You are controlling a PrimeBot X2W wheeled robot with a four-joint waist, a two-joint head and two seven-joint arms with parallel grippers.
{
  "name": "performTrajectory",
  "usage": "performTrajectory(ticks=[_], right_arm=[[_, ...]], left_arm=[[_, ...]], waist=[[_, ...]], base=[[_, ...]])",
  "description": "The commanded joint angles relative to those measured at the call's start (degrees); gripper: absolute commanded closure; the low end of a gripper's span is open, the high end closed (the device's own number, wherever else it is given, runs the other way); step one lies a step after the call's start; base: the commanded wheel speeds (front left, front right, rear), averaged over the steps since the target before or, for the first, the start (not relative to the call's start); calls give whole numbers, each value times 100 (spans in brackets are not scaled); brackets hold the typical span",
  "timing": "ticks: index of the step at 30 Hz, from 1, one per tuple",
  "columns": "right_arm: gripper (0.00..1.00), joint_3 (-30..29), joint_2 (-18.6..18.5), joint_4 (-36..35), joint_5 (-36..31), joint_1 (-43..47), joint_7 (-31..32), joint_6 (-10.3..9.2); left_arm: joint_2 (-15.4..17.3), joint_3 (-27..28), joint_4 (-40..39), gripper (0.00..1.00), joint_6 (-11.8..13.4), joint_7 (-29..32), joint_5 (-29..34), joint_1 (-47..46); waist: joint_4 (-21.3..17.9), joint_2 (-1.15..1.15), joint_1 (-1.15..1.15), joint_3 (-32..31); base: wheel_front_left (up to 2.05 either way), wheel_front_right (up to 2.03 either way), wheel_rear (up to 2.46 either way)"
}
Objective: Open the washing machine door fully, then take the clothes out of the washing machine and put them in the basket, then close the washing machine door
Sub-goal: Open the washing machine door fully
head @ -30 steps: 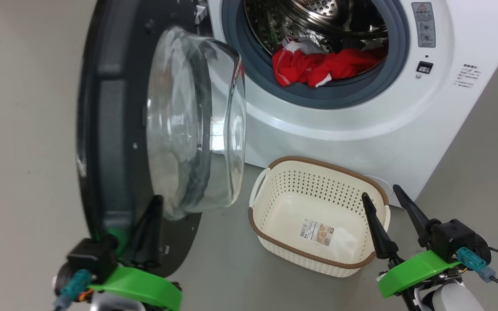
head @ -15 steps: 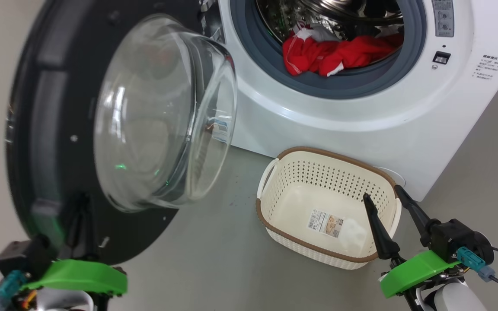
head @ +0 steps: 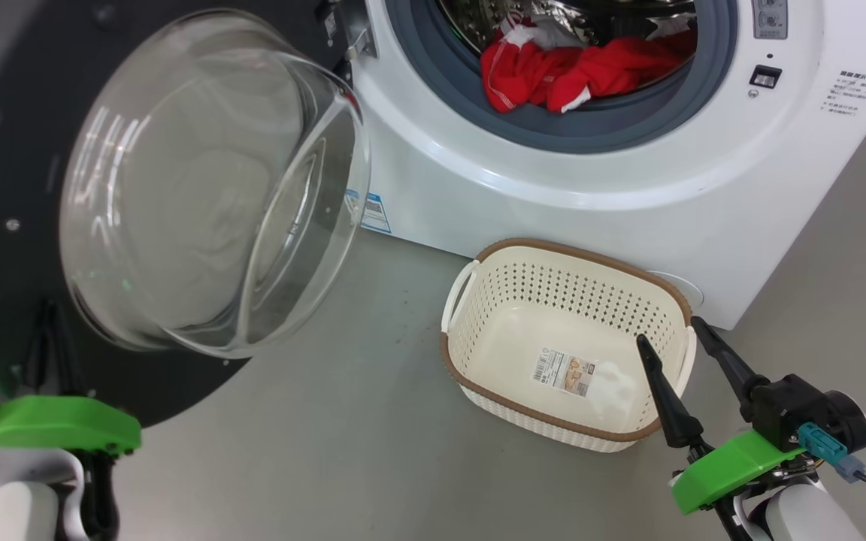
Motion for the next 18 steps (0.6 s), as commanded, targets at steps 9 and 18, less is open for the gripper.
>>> performTrajectory(ticks=[9,18], right_arm=[[0,191,-219,-140,-87,-199,-37,36],[0,275,-359,-123,-63,-266,-37,36]], left_arm=[[448,642,576,100,-118,-222,-271,-646],[540,1093,1290,100,-206,-312,-528,-993]], waist=[[-64,0,0,83],[-104,0,0,130]], base=[[0,0,0],[0,0,0]])
